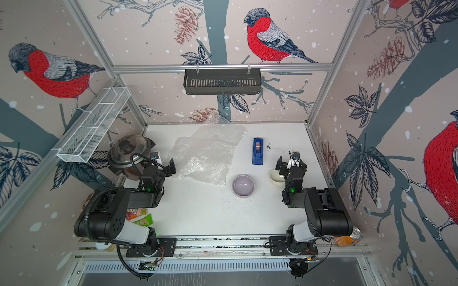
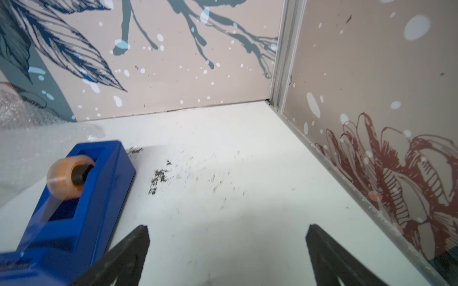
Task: Wrap bowls in bubble wrap
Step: Pick up the bowl from the center of the board.
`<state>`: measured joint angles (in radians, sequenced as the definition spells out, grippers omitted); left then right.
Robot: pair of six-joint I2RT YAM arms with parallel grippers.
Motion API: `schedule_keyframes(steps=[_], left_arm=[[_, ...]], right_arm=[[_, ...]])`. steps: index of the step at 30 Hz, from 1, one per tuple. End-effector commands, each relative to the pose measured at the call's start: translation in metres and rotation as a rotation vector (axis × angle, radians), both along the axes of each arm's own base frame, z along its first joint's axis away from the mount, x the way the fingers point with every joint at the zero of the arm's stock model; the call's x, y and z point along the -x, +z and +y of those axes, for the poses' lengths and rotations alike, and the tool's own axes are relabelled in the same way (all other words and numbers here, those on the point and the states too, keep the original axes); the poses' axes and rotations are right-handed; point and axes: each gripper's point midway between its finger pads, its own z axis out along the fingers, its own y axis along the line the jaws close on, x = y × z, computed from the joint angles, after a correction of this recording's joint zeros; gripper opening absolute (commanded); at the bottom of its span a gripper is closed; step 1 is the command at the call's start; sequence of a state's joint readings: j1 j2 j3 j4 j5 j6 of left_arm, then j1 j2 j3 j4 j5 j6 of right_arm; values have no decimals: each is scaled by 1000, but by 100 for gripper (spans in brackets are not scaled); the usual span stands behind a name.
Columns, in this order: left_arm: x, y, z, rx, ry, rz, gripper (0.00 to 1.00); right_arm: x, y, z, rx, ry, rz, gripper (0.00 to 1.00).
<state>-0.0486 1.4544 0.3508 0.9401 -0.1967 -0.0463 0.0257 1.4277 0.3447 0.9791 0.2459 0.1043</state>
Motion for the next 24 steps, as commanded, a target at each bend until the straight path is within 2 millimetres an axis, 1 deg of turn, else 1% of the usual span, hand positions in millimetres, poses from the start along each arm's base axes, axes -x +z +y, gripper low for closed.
schedule_keyframes(steps=[1,2,3,4,5,6,7,8,9,10,12,13,14,15,16,17,18,19,20,21,22,24], left_arm=[[-15,38,22,-7,171,21,95],[-16,62,33,29,282,2,95],[-17,78,38,103,338,2,95],[-17,95,35,203,348,3,95],[-17,106,24,287,304,21,92],[-17,116,11,344,256,24,89],[-13,122,-4,395,210,31,88],[-7,125,-23,428,144,33,89],[-2,126,-39,435,83,35,89],[5,126,-53,438,40,37,89],[18,116,-77,459,-45,72,89],[24,105,-92,470,-95,112,89],[30,89,-109,491,-147,167,89],[36,75,-123,506,-194,220,89],[42,58,-136,526,-221,284,89],[49,43,-145,546,-225,341,89],[53,32,-153,558,-236,375,89],[57,21,-157,581,-235,402,89],[59,12,-158,614,-217,423,89],[60,6,-159,646,-197,439,90],[62,-3,-159,677,-173,466,90],[66,-16,-164,732,-159,511,90]], right_arm=[[-9,38,-26,-79,-220,113,100],[-6,53,-31,-138,-274,151,100],[-3,63,-30,-175,-287,180,100],[2,71,-33,-221,-333,170,100],[16,69,-41,-293,-418,151,100],[30,55,-52,-369,-513,144,100],[33,40,-50,-450,-459,215,100],[35,31,-44,-507,-386,276,100],[41,26,-40,-513,-382,304,100],[48,26,-30,-491,-365,328,100],[54,30,11,-418,-234,370,100],[58,32,41,-381,-144,393,100],[64,31,74,-355,-45,429,98],[72,26,99,-335,15,470,95],[85,18,125,-308,60,519,95],[98,5,148,-281,108,575,94],[109,-8,164,-272,137,623,94],[120,-25,177,-275,152,680,94],[128,-43,183,-286,143,742,92],[132,-52,185,-302,132,766,91],[135,-69,187,-291,113,808,89],[135,-80,194,-311,128,831,85]])
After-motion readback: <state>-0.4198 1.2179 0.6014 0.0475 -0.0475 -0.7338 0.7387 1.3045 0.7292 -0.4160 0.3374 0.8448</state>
